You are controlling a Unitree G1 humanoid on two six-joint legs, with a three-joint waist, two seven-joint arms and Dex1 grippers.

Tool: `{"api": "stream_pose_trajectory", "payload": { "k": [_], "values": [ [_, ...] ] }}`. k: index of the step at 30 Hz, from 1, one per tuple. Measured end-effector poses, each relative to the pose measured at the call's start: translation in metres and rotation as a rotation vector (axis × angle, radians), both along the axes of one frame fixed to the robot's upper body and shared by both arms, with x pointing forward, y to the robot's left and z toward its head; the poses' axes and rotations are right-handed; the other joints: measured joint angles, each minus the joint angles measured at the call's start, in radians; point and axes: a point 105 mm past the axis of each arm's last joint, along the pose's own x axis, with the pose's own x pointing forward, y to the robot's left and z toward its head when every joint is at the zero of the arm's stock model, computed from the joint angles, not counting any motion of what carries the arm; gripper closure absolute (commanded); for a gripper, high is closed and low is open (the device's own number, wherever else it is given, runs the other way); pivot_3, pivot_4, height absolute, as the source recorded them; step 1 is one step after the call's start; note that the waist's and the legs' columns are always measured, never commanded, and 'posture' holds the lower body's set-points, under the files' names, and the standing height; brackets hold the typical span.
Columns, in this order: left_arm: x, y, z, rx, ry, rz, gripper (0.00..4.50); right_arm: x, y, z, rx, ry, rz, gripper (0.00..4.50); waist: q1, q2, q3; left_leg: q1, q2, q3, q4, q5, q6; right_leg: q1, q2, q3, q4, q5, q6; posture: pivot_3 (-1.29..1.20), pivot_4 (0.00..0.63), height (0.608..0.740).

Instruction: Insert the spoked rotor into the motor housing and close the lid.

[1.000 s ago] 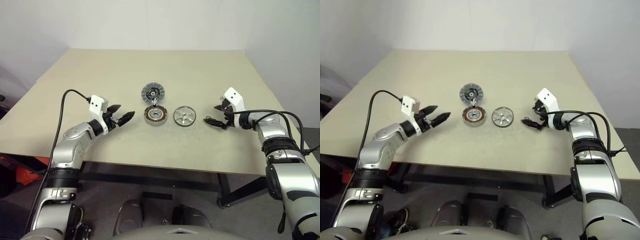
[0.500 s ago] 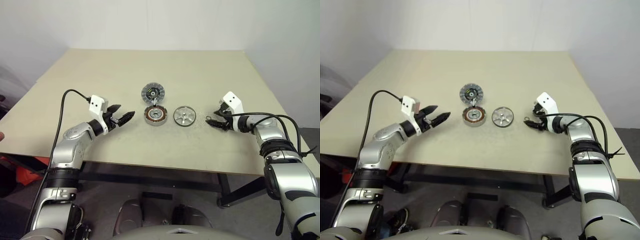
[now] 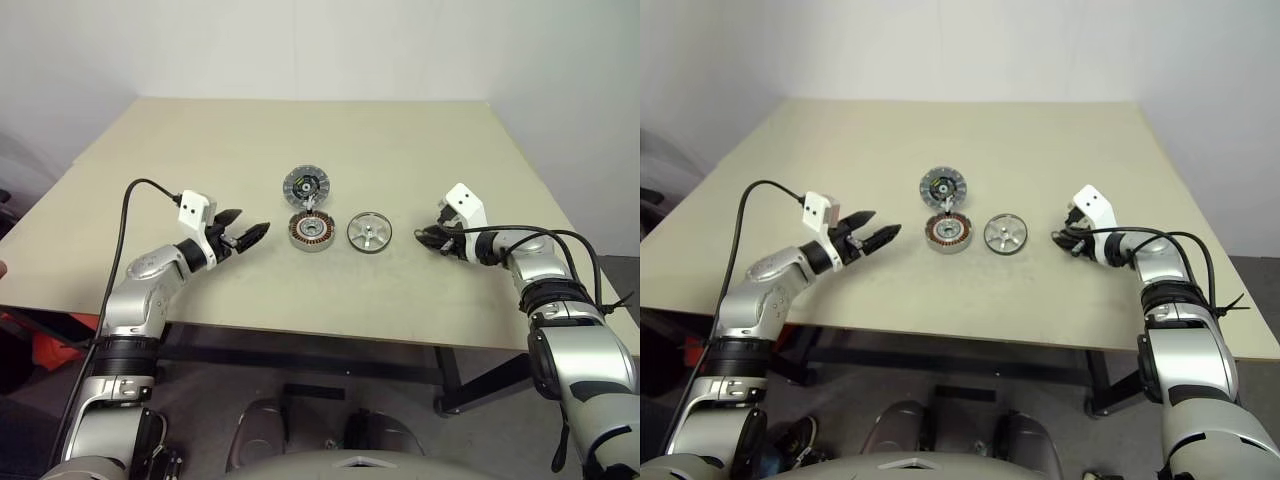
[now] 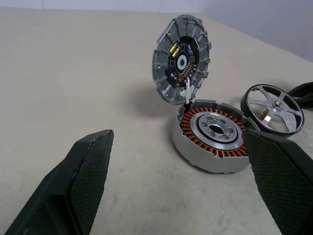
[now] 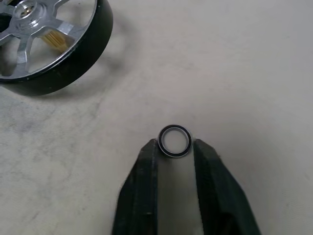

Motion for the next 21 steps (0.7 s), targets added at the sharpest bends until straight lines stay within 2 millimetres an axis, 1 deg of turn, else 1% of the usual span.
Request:
{"api": "stream_pose_trajectory", "payload": {
  "k": [10, 13, 16, 19, 21],
  "values": [
    [0.0, 0.0, 0.001, 0.001, -0.004, -0.001, 0.0, 0.0, 0.0, 0.0, 0.001, 0.0, -0.001, 3.85, 0.0, 0.0, 0.0, 0.0, 0.0, 0.0, 0.0, 0.0, 0.0, 0.0, 0.0, 0.0, 0.0, 0.0, 0.0, 0.0, 0.0, 0.74],
    [-0.001, 0.0, 0.0, 0.002, -0.003, 0.001, 0.0, 0.002, 0.009, 0.003, 0.091, -0.002, -0.01, 3.85, -0.002, 0.0, 0.0, 0.0, 0.0, 0.0, 0.0, 0.0, 0.0, 0.0, 0.0, 0.0, 0.0, 0.0, 0.0, 0.0, 0.0, 0.74],
    [-0.001, 0.0, 0.0, 0.002, -0.003, 0.001, 0.0, 0.008, 0.027, 0.018, 0.239, -0.029, 0.01, 3.85, -0.003, 0.0, 0.0, 0.0, 0.001, 0.0, 0.0, 0.0, 0.0, -0.001, 0.0, 0.0, 0.001, 0.0, 0.0, 0.0, 0.0, 0.74],
    [-0.001, 0.0, 0.0, 0.003, -0.003, 0.001, 0.0, 0.012, 0.037, 0.037, 0.303, -0.075, 0.036, 3.85, 0.0, 0.0, 0.0, 0.0, 0.001, 0.0, 0.0, 0.0, 0.0, 0.0, 0.0, 0.0, 0.001, 0.0, 0.0, 0.0, 0.0, 0.74],
    [-0.001, 0.0, 0.0, 0.005, -0.003, 0.002, 0.0, 0.014, 0.048, 0.05, 0.358, -0.105, 0.062, 3.85, 0.001, 0.0, 0.0, 0.0, 0.001, 0.0, 0.0, 0.0, 0.0, 0.0, 0.0, 0.0, 0.001, 0.0, 0.0, 0.0, 0.0, 0.74]
  ]
}}
